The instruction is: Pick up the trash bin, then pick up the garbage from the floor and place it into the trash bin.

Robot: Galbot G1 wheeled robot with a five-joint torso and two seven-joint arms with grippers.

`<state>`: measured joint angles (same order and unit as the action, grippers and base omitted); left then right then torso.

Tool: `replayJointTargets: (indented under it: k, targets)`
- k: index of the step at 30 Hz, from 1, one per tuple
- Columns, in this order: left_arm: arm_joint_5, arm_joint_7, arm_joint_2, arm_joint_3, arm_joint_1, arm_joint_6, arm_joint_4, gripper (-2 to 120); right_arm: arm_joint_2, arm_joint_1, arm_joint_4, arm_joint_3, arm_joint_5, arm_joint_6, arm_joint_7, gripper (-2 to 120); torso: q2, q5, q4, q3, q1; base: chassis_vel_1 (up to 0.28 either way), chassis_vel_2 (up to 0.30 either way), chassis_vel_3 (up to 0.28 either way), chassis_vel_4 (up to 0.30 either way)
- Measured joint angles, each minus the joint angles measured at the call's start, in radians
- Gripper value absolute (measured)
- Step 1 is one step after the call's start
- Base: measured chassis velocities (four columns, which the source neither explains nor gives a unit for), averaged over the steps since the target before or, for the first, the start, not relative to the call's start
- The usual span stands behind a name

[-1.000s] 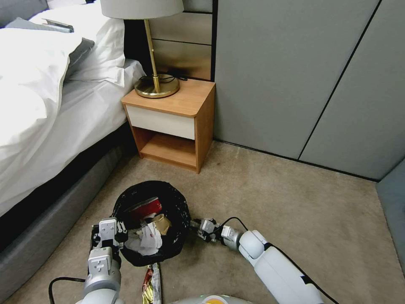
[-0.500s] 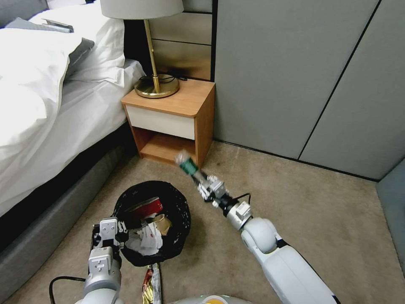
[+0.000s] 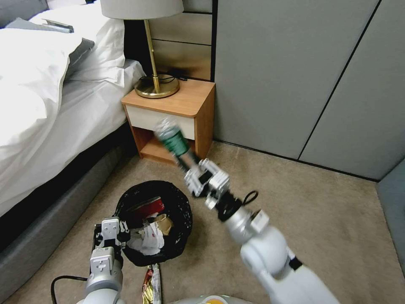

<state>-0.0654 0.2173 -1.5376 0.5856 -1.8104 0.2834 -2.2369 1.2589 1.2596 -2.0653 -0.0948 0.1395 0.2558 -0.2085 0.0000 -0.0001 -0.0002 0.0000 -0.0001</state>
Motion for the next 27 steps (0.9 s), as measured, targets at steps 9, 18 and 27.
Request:
replayJointTargets:
  k: [9,18,27]
  targets:
    - [-0.006,-0.001,-0.003,-0.003,0.000,-0.001,0.001,1,0.009,0.017,0.176,-0.131,-0.100,0.059,-0.023,21,0.000,-0.0017,0.0007,0.000,0.000,0.000,0.000,0.000,0.000]
    - [-0.005,-0.001,-0.005,-0.002,0.008,-0.001,0.001,1,-0.010,0.028,0.255,-0.135,-0.125,0.099,-0.037,20,0.000,-0.0007,0.0009,0.000,0.000,0.000,0.000,0.000,0.000]
    - [0.001,-0.001,-0.002,0.003,0.011,0.002,0.002,1,-0.020,0.041,0.253,-0.127,-0.126,0.106,-0.042,22,0.000,0.0003,0.0003,0.000,0.000,0.000,0.000,0.000,0.000]
